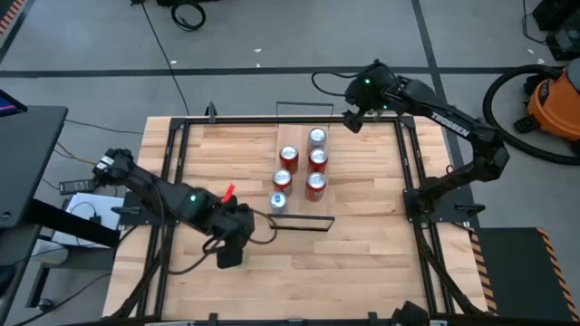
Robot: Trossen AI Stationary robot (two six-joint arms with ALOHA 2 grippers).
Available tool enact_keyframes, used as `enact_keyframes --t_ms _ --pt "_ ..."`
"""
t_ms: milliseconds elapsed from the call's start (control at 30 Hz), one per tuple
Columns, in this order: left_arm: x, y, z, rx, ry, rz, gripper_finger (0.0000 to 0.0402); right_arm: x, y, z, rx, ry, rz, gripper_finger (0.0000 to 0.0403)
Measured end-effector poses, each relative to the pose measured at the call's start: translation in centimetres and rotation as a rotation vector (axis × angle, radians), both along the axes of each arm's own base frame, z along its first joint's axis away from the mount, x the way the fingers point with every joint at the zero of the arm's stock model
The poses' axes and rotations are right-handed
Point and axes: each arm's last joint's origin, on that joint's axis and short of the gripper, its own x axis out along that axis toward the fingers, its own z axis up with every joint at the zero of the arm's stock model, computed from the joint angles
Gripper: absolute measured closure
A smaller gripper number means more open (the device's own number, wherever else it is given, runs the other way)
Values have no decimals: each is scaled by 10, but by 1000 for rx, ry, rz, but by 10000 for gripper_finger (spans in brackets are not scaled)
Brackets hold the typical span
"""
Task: Place canned beverage on shelf
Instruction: Put the green soda can on the shelf
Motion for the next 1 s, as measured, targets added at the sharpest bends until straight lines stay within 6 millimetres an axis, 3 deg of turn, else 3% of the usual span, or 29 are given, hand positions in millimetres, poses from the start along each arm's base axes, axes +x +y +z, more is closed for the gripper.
enact_keyframes --t_ms 367,1000 --pt "-4 -21 -41 4 3 -256 5 -3 13 6 70 -63 -28 54" --pt "-11 -25 -99 39 -23 -344 5 4 22 4 98 -71 -32 54"
